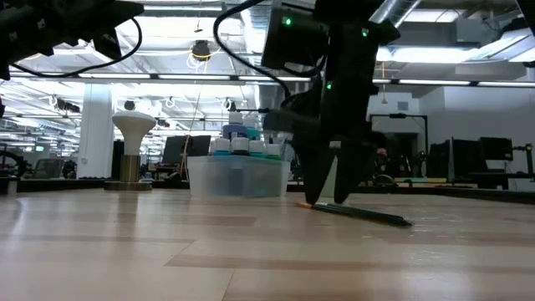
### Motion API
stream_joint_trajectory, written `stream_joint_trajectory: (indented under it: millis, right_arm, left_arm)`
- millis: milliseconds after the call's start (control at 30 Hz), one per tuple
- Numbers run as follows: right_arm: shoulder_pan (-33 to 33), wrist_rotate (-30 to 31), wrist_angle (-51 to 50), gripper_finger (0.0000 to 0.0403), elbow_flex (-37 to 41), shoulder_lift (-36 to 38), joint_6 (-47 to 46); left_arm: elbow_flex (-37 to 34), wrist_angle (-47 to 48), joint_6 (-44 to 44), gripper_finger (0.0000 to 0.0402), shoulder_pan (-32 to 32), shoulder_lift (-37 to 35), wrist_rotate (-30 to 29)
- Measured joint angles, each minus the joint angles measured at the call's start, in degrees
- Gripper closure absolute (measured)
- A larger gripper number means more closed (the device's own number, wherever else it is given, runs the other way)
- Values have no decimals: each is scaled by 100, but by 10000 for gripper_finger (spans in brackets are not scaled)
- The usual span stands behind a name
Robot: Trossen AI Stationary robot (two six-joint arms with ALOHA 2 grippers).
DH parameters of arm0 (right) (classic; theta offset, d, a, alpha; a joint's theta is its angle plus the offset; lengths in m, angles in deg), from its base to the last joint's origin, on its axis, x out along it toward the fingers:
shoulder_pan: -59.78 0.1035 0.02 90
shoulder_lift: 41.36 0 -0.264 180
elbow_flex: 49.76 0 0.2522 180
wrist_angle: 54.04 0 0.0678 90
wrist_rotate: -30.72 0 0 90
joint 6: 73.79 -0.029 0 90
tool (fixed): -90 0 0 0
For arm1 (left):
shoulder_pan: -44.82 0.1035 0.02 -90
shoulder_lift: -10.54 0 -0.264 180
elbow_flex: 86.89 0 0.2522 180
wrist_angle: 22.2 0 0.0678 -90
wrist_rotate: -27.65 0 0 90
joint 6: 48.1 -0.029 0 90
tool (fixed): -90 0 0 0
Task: Pick & Place Paint Supplies
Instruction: Put the black paint brush into the green cup
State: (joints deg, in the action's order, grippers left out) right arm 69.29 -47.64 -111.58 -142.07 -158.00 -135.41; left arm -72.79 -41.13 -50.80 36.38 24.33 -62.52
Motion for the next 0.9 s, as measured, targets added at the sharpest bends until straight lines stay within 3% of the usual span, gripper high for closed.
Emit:
stream_joint_trajectory:
  millis: [300,700,900]
  right_arm:
    - [69,9,-87,201,-3,-74,-102]
    - [-46,-147,-51,289,1,-72,217]
    - [-117,-330,-13,265,1,-68,356]
  left_arm:
    - [2,2,1,401,0,0,-1]
    - [0,2,0,401,-1,0,-1]
    - [0,2,0,401,1,0,-2]
